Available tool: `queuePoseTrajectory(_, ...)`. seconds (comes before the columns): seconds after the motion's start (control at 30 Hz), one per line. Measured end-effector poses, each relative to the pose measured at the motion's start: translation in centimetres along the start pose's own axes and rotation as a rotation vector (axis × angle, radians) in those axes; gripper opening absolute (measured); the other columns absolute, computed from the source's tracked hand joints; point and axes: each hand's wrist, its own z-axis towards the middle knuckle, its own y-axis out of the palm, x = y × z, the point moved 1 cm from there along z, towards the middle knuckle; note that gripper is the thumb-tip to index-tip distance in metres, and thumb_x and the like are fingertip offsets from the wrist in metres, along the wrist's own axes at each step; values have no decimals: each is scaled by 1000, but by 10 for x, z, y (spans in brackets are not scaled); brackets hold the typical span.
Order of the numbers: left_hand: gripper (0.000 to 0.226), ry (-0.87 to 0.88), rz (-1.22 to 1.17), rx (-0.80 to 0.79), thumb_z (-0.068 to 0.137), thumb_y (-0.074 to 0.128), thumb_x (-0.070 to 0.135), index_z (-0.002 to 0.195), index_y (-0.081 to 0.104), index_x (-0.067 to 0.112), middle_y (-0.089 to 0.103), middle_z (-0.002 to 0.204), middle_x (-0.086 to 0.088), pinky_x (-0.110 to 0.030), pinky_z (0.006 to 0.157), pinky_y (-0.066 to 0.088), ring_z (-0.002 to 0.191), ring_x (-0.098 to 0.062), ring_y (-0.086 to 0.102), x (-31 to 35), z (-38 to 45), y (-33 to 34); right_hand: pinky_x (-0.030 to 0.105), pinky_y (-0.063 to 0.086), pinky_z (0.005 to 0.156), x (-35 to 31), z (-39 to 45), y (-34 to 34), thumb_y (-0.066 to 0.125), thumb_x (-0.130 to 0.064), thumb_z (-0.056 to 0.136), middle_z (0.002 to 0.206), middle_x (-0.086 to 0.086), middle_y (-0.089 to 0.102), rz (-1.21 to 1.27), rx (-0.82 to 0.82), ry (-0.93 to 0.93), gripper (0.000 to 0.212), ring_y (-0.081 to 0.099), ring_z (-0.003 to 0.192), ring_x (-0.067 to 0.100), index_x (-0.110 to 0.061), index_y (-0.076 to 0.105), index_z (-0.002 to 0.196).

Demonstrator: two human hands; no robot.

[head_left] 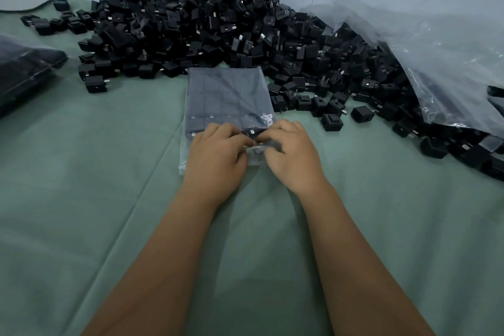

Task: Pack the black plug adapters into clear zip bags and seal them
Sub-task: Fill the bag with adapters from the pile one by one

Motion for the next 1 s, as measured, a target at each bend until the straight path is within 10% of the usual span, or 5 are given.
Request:
queuePoseTrajectory(0.23,25,-30,9,-55,91,59,18,112,71,19,63,111,0,-35,90,32,103,-27,52,-2,1,3,35,45,95,4,1,-12,47,-31,75,103,-10,61,395,132,217,43,55,102,11,-27,69,112)
queuePoseTrajectory(0.37,25,-40,2,-60,92,58,18,113,71,18,63,111,1,-33,91,31,103,-26,52,-2,1,4,36,28,109,31,1,-35,49,-28,86,134,0,46,-57,328,317,44,37,126,20,-33,58,129)
queuePoseTrajectory(0.53,26,-47,-12,-71,91,58,17,113,71,18,63,112,1,-36,92,35,102,-26,52,-1,1,3,42,6,116,51,1,-44,41,-41,92,159,6,14,-129,74,620,51,10,145,23,-48,34,143)
queuePoseTrajectory(1.0,27,-85,-8,-101,94,55,22,116,69,24,62,115,5,-40,92,40,105,-23,51,0,2,2,40,49,85,30,-3,-33,55,-17,88,96,-3,62,77,266,435,47,58,98,23,-32,47,131)
